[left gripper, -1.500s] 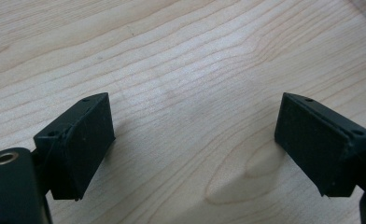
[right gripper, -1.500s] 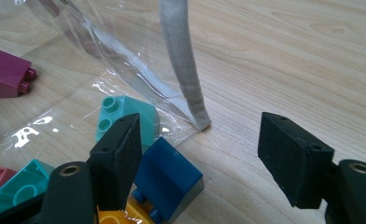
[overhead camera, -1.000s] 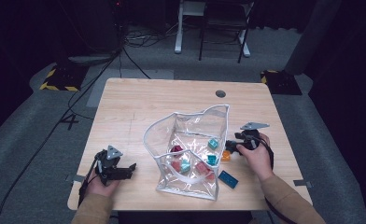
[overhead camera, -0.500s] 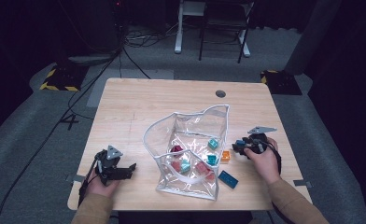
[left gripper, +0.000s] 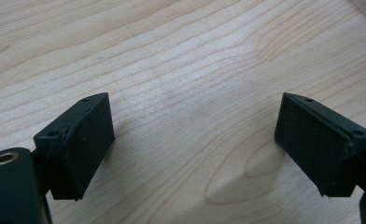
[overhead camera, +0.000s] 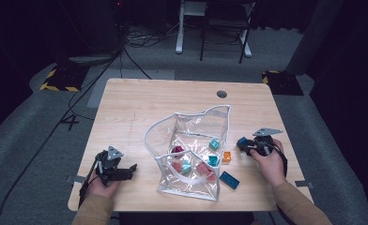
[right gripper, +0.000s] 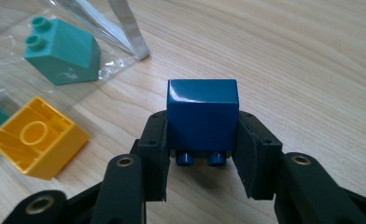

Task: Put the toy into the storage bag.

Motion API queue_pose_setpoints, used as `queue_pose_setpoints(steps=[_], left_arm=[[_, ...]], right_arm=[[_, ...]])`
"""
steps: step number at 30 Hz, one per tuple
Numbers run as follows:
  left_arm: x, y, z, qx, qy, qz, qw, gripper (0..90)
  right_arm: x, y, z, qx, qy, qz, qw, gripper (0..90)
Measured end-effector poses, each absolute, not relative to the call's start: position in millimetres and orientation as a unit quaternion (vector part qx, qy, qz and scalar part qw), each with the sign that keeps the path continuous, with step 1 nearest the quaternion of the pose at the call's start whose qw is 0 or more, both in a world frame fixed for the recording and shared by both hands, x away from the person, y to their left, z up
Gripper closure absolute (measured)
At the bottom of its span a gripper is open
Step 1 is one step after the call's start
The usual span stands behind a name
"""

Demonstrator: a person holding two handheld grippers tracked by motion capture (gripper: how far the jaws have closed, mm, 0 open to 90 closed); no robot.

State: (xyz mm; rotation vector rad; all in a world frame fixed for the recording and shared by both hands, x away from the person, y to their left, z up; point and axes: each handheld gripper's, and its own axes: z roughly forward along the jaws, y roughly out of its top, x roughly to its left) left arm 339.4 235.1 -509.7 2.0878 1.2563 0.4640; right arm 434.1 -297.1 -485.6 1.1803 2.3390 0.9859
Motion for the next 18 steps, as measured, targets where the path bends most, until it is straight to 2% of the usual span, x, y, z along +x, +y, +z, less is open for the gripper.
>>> queue_pose_setpoints(steps=[18], left_arm=[[339, 235, -510, 0.797, 0.478, 0.177, 0.324, 12.1]], right_arm=[[423, -289, -424, 0.376, 0.829, 0.384, 0.154, 58.8]])
